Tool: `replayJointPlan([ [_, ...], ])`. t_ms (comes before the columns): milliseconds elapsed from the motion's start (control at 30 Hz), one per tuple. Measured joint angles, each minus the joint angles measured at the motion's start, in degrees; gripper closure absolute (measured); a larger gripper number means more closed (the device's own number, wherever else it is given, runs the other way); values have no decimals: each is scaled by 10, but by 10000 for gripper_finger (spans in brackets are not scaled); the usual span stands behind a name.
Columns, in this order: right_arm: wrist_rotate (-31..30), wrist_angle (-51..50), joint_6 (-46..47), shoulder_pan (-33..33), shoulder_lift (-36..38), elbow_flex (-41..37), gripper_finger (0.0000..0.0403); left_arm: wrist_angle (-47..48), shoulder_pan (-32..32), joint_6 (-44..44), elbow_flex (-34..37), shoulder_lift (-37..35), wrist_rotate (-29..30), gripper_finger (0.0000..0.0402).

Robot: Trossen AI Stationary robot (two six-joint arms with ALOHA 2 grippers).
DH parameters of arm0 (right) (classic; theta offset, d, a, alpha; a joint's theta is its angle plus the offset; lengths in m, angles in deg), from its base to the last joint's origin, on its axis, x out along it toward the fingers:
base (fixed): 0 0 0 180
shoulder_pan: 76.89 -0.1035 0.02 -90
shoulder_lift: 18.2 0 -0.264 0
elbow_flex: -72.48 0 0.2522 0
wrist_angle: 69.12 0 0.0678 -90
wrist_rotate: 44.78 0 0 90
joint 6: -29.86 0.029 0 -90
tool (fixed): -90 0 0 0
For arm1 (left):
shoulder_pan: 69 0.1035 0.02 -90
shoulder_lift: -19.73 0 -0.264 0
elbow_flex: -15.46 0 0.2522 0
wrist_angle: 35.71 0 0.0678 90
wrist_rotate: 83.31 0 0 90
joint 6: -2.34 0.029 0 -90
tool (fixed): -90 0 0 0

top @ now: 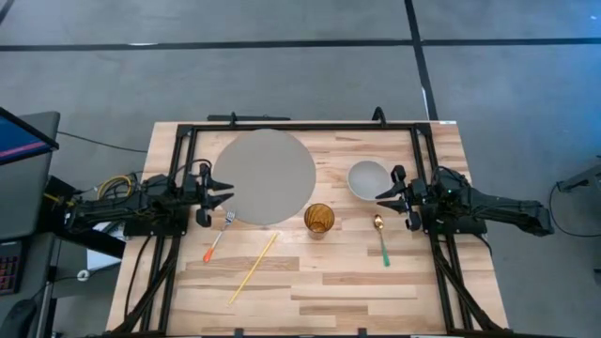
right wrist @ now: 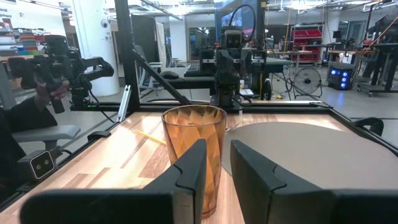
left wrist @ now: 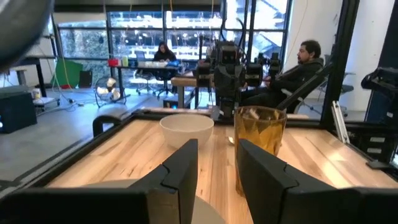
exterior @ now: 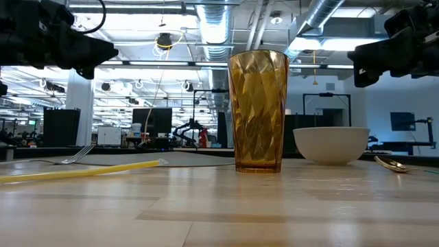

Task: Pick & Place Utensil
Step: Put the bowl on the table placemat

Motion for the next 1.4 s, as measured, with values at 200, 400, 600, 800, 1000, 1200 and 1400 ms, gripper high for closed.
replayJointPlan([
  [200, 0, 0, 0, 0, 0, 0, 336, -70, 0, -61, 0, 0, 0, 289],
  [400, 0, 0, -14, 0, 0, 0, 336, -110, 0, -91, 0, 0, 0, 289],
  [600, 0, 3, -68, 0, 0, 0, 336, -111, 0, -114, 0, 30, 19, 289],
  [800, 5, 34, -35, -1, 0, 0, 336, -110, 0, -119, -29, 95, 30, 289],
  [1000, 5, 56, -16, -1, 0, 0, 336, -110, 0, -104, -80, 159, 30, 289],
  [1200, -62, 83, -130, 0, -1, 9, 336, -109, 0, -61, -123, 215, 30, 289],
  [1400, -199, 102, -127, 24, -14, 14, 336, -109, 0, -32, -160, 251, 47, 289],
])
